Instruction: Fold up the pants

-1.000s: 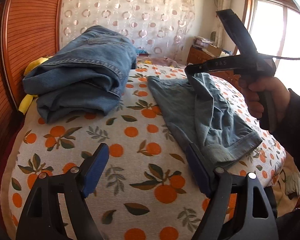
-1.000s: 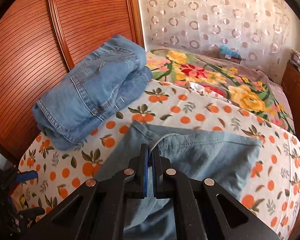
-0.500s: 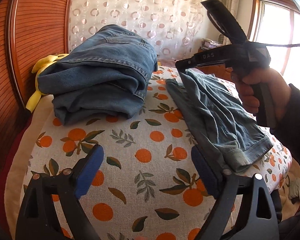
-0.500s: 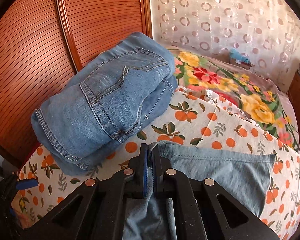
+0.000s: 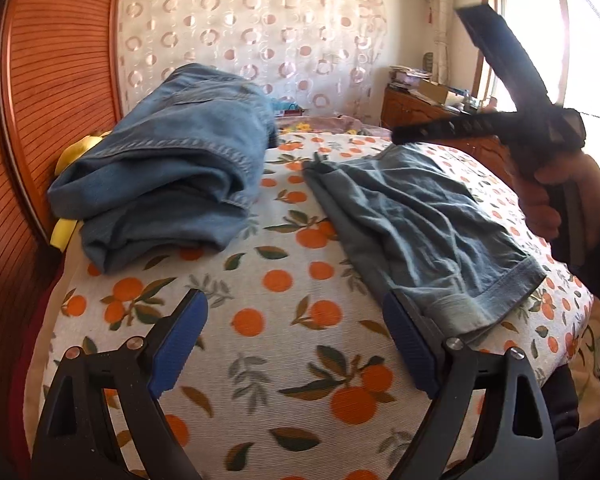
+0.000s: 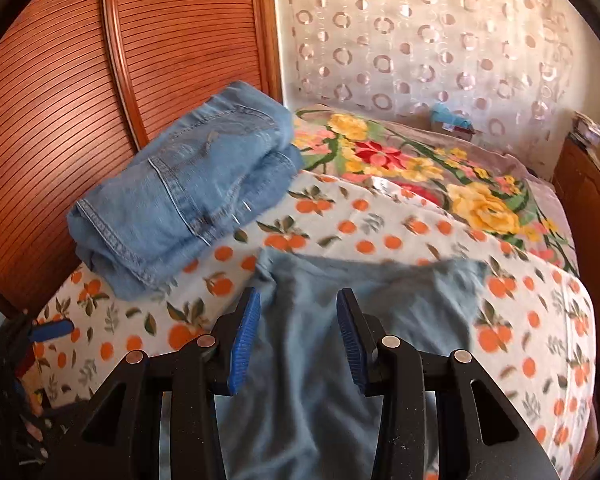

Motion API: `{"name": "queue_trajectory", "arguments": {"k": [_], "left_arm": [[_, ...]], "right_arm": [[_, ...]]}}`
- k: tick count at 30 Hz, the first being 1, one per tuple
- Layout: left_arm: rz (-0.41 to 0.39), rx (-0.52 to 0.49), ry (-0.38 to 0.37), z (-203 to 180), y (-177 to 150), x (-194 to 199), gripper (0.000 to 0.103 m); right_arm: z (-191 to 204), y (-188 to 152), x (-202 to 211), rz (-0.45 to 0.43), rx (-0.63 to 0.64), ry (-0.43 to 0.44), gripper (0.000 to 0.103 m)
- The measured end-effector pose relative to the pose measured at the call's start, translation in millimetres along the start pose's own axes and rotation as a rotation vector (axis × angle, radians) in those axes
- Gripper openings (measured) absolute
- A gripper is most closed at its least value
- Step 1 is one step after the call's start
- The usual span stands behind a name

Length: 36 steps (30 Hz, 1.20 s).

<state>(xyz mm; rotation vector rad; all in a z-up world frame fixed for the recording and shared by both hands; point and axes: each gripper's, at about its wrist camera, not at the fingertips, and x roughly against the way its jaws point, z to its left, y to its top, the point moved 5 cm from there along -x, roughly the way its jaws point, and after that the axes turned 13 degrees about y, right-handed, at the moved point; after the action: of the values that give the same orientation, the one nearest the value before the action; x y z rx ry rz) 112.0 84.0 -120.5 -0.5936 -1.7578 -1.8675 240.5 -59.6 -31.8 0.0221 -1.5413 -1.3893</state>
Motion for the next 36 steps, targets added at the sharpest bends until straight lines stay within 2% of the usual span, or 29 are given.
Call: {"name": "queue_trajectory", "arguments": {"k": [8,13,15,17,26,36], "left_arm": [[0.001,-0.047,-0.06,-34,7,6,0.086],[0.02,-0.067,-0.116,-54,4,8,0.074],[0.027,-0.073,-0.134,-60,2,11,0.064],[0.032,-0.085,-0.147,-67,1,13,0.061],[0.058,-0.122,-0.183,-85,-6,13,0.04],[0.124,-0.107,-0.175,-83,-21,5,0.04]], "right_arm": [[-1,-70,38,-0.005,-0.058,-0.05,0.041],[0,-104,55,-0.008,-0.094,-0.048,0.041],[0,-114,65,-0.015,-0.101,-0.052,0.041],[0,-124,72,-0.019,-0.11,-0.056,0.041],[-2,-141,85,-0.015,-0.103,-0.079,0.041],[3,-146,83,-0.027,-0.081,-0.077,0.041]]}}
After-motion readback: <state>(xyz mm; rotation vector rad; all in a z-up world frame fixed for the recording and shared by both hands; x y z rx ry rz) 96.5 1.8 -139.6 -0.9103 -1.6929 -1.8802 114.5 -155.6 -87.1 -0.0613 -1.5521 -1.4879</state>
